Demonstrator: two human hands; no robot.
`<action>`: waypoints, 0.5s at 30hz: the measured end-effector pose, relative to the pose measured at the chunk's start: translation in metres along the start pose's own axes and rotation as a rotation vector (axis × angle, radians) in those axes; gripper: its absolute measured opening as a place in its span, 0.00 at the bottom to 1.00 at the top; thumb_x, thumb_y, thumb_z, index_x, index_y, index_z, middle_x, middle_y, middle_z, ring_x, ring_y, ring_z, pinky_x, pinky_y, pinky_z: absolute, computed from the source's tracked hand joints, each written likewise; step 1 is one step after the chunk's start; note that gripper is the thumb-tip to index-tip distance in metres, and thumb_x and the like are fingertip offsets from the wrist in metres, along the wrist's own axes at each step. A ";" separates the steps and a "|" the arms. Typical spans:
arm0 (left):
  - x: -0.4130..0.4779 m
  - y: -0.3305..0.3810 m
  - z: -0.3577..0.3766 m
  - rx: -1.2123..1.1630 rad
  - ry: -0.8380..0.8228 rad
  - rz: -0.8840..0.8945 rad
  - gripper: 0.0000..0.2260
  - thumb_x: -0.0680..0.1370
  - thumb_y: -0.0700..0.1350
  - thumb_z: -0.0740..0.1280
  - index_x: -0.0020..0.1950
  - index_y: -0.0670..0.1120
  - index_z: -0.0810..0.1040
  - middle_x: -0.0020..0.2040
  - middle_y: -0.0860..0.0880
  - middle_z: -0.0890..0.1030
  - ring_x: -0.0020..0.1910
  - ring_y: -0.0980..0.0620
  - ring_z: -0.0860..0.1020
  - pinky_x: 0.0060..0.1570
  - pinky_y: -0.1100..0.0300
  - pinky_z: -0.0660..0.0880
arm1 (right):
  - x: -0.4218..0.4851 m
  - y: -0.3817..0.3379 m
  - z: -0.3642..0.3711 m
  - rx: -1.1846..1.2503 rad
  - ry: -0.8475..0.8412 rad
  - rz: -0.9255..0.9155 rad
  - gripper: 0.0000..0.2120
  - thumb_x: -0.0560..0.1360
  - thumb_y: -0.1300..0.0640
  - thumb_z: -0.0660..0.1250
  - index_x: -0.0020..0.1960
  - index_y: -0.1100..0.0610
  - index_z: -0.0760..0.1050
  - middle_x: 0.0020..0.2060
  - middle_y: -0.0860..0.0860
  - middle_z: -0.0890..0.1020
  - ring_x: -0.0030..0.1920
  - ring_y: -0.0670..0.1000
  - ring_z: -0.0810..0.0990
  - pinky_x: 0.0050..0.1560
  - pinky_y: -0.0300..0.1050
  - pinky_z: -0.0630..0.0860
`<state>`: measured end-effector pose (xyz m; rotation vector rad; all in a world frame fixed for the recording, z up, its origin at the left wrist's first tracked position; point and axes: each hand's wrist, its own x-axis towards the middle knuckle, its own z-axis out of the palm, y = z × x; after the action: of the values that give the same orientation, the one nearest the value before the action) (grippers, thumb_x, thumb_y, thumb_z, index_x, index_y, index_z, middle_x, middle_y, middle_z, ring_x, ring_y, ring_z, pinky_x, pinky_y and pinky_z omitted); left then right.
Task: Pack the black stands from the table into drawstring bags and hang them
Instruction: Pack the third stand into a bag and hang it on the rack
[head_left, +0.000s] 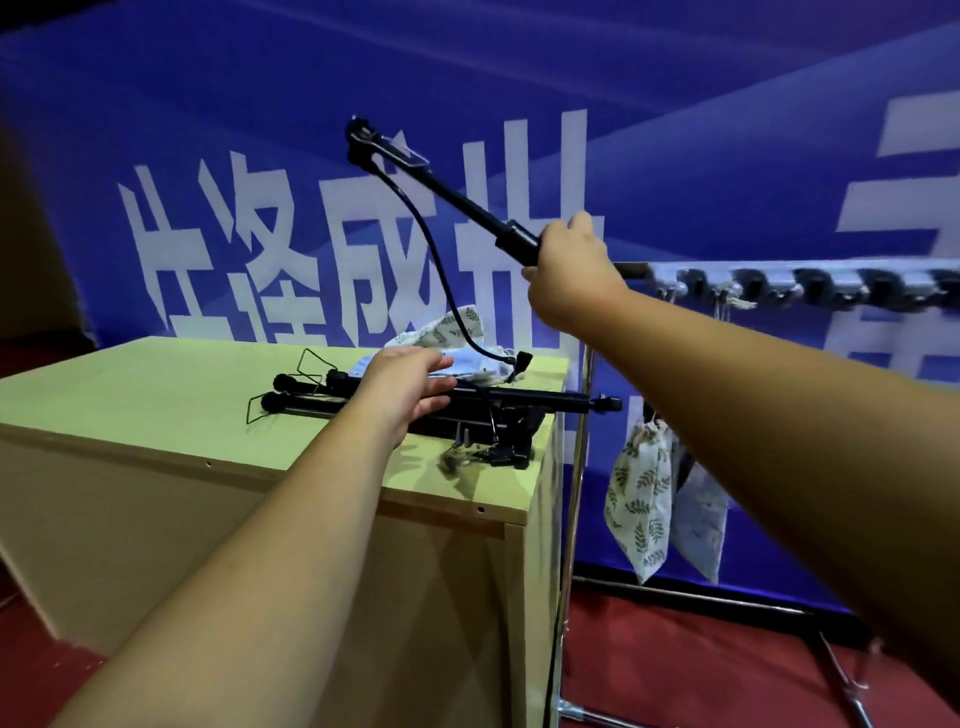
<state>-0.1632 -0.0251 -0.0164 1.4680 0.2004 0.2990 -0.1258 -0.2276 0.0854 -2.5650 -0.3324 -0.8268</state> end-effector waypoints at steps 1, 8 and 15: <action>-0.003 0.005 0.004 0.006 -0.012 0.010 0.11 0.83 0.42 0.67 0.65 0.44 0.76 0.58 0.46 0.86 0.51 0.45 0.88 0.49 0.50 0.85 | -0.003 0.004 -0.009 0.028 0.021 0.007 0.14 0.85 0.54 0.67 0.65 0.60 0.70 0.63 0.58 0.67 0.55 0.61 0.72 0.50 0.55 0.70; -0.020 0.029 0.030 0.160 0.015 0.125 0.27 0.81 0.46 0.69 0.78 0.46 0.66 0.64 0.46 0.79 0.53 0.47 0.86 0.49 0.52 0.84 | -0.018 0.014 -0.056 0.217 0.160 0.032 0.10 0.85 0.53 0.66 0.59 0.58 0.68 0.62 0.57 0.66 0.48 0.60 0.75 0.49 0.57 0.74; -0.036 0.063 0.051 0.357 -0.097 0.291 0.39 0.80 0.60 0.70 0.85 0.53 0.55 0.79 0.51 0.70 0.74 0.47 0.73 0.73 0.46 0.68 | -0.044 0.025 -0.093 0.499 0.100 0.075 0.14 0.86 0.49 0.64 0.67 0.55 0.69 0.53 0.52 0.79 0.45 0.50 0.79 0.40 0.48 0.76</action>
<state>-0.1867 -0.0799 0.0497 1.8651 -0.0439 0.4421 -0.1990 -0.2968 0.1193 -2.0542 -0.3575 -0.7323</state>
